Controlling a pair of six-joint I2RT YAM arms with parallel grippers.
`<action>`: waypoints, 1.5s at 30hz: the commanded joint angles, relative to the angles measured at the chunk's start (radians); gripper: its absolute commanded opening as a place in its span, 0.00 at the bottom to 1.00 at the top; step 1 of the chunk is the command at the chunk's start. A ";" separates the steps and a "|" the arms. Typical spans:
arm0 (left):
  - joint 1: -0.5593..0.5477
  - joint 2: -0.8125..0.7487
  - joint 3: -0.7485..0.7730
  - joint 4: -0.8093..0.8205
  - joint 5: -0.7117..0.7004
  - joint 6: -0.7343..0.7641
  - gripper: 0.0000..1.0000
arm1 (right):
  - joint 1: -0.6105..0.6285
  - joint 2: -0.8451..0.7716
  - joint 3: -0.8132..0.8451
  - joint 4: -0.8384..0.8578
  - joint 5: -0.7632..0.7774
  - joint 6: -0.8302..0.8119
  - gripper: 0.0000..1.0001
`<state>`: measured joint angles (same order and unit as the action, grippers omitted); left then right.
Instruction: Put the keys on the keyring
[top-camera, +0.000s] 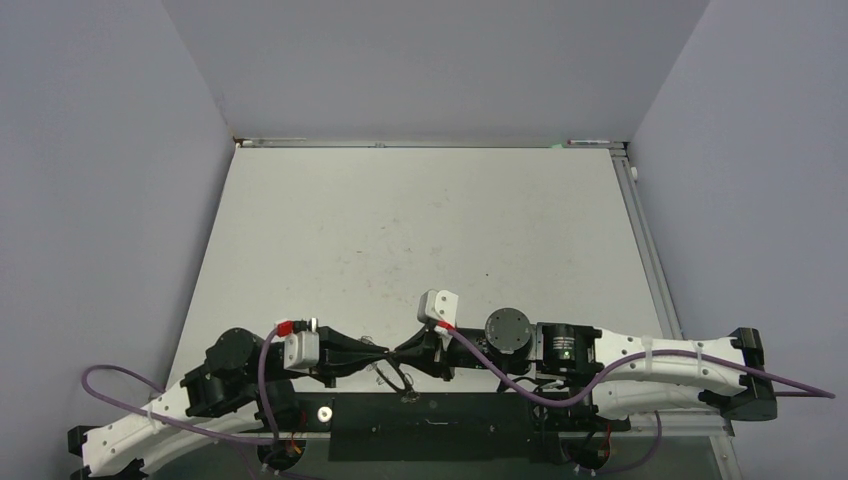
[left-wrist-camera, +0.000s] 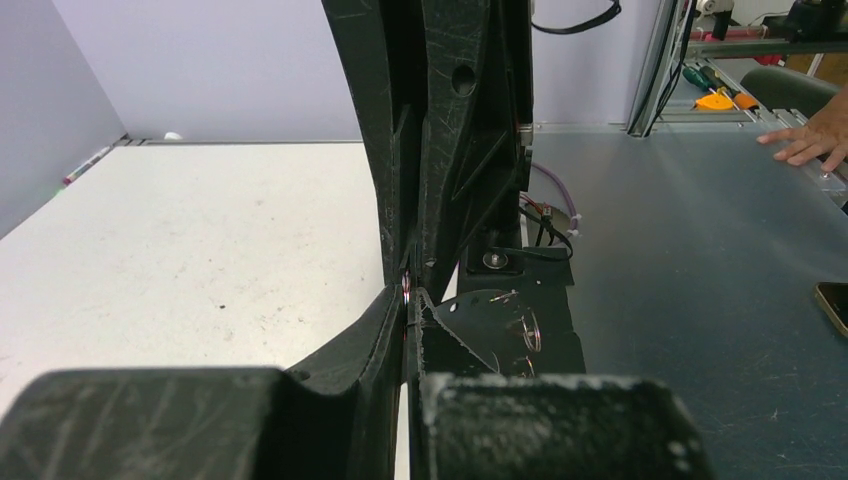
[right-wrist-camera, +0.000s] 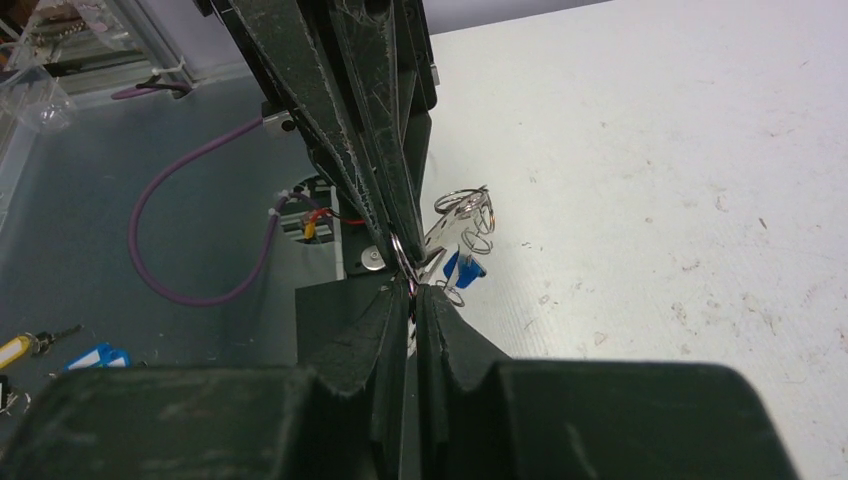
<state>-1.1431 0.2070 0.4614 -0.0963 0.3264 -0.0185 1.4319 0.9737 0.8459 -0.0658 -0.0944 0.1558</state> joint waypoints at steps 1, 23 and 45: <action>0.006 -0.046 0.012 0.189 0.022 -0.046 0.00 | -0.013 -0.012 -0.028 0.058 0.019 0.021 0.05; 0.014 -0.121 -0.018 0.258 -0.019 -0.065 0.00 | -0.011 -0.002 -0.076 0.213 -0.048 0.044 0.35; 0.016 -0.104 -0.020 0.257 0.017 -0.077 0.00 | -0.010 -0.012 0.093 0.050 -0.109 -0.148 0.38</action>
<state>-1.1347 0.1020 0.4286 0.0818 0.3294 -0.0772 1.4261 0.9409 0.9016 -0.0326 -0.1837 0.0376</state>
